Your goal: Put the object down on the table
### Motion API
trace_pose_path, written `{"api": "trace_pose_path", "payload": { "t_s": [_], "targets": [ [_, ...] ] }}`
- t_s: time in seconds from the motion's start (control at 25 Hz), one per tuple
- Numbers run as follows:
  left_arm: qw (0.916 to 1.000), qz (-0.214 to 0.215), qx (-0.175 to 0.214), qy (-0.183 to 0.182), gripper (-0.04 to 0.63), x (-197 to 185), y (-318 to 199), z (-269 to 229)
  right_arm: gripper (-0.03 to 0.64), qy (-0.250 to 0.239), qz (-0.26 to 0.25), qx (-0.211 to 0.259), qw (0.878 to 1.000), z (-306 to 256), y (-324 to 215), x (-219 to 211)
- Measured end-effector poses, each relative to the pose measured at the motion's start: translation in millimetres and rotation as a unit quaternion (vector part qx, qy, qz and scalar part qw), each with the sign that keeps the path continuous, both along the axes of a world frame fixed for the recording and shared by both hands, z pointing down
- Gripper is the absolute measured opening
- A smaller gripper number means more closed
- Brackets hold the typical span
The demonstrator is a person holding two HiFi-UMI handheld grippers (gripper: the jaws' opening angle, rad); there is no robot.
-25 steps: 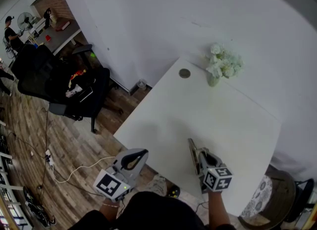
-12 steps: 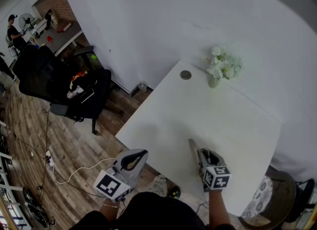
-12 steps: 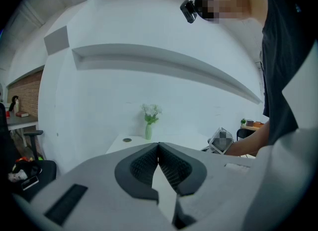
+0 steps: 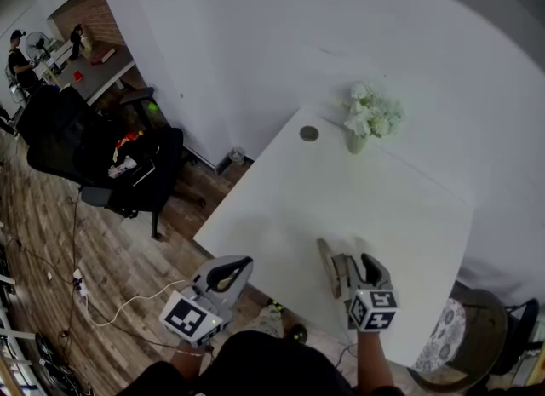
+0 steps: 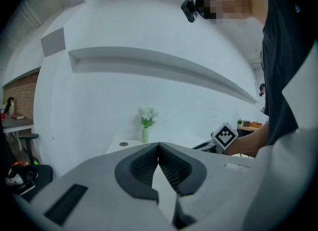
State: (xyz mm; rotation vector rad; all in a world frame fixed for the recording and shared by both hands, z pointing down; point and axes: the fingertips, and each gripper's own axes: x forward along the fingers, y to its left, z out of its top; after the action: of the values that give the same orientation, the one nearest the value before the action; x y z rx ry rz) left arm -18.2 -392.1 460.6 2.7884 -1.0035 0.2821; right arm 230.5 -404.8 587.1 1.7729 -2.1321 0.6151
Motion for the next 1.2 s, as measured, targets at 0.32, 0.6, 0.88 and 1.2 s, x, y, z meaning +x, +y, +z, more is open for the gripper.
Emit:
{"api": "trace_pose_path", "payload": {
  "t_s": [0.32,0.6,0.88,1.2],
  "targets": [
    [0.9995,0.03,0.012,0.005,0.0,21,3,-9,0.04,-0.034,0.007,0.064,0.997,-64,20,-1],
    [0.9984,0.053,0.019,0.007,0.0,42,8,-16,-0.003,-0.027,0.007,0.102,0.994,-100,39,3],
    [0.997,0.07,0.03,0.011,0.0,57,13,-18,-0.002,-0.035,0.01,0.129,0.991,-121,52,7],
    [0.995,0.082,0.055,0.015,0.0,66,15,-24,-0.003,-0.019,-0.003,0.14,0.99,-132,60,8]
  ]
}}
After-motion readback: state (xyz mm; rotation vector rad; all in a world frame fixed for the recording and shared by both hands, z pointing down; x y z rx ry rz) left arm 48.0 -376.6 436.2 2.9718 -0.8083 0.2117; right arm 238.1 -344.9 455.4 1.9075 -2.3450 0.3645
